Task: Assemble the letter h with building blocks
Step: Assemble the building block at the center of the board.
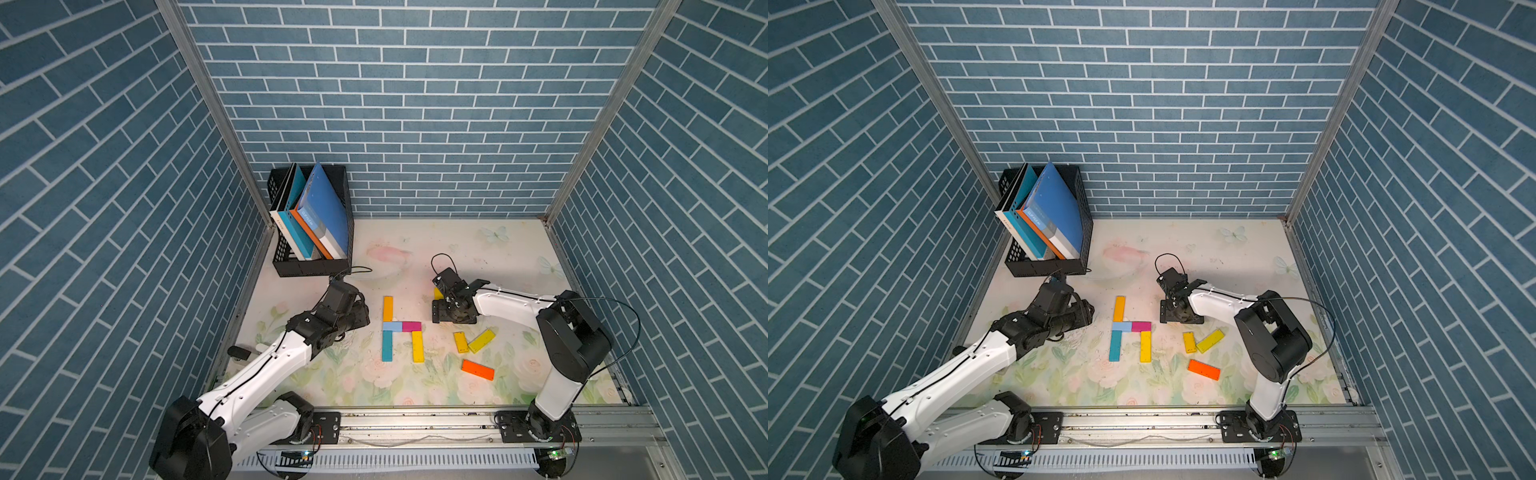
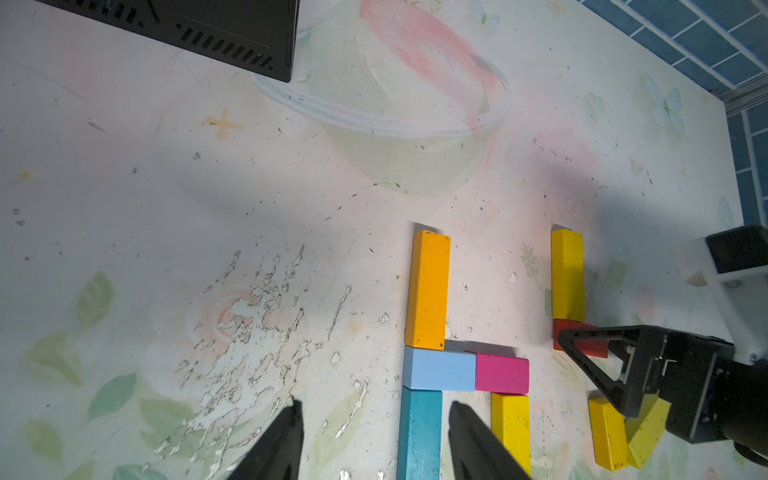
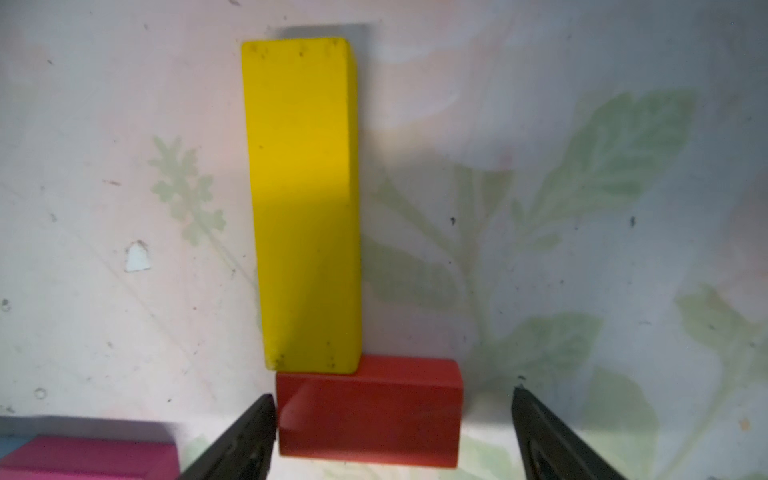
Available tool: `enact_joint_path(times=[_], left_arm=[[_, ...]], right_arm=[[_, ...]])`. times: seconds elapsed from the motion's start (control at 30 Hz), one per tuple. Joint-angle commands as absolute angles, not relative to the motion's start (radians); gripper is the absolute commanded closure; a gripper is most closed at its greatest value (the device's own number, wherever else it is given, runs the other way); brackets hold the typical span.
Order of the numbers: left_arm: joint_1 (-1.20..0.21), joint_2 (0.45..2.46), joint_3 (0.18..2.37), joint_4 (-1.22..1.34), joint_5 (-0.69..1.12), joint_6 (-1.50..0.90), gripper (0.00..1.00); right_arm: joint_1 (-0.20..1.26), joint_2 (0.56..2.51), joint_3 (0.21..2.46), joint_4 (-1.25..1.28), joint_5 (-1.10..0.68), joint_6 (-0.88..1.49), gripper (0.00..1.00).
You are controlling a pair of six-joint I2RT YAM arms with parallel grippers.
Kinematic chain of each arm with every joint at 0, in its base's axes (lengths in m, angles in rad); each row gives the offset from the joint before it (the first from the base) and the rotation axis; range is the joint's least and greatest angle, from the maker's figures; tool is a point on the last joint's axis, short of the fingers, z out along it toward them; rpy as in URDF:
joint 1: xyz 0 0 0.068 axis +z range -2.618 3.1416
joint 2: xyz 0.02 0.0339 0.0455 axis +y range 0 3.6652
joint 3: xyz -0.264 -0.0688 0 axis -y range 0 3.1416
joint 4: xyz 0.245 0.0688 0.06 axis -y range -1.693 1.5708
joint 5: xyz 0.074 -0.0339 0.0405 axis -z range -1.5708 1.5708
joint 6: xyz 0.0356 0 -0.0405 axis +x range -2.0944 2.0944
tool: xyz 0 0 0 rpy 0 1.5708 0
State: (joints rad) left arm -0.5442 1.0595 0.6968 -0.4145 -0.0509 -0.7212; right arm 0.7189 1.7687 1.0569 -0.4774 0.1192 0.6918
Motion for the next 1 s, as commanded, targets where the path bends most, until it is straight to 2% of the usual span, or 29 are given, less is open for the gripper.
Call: enact_joint_path(times=[0.0,0.2,0.6,0.97], left_arm=[[-0.536,1.061,0.689,-0.423,-0.062,-0.71,0.39],[-0.536,1.06,0.684,-0.419,-0.057,-0.712,0.39],[-0.537,1.061,0.694,-0.424,-0.057,-0.709,0.39],[-0.536,1.058,0.698,-0.428,-0.057,-0.706,0.39]], right_arm=[[0.721,1.79,1.087,-0.484,0.125,0.683,0.14],[0.724,1.792,1.089,-0.476,0.111,0.696,0.16],[0.727,1.827,1.107,-0.482,0.107,0.726,0.29],[0.728,1.843,1.118,-0.487,0.097,0.729,0.32]])
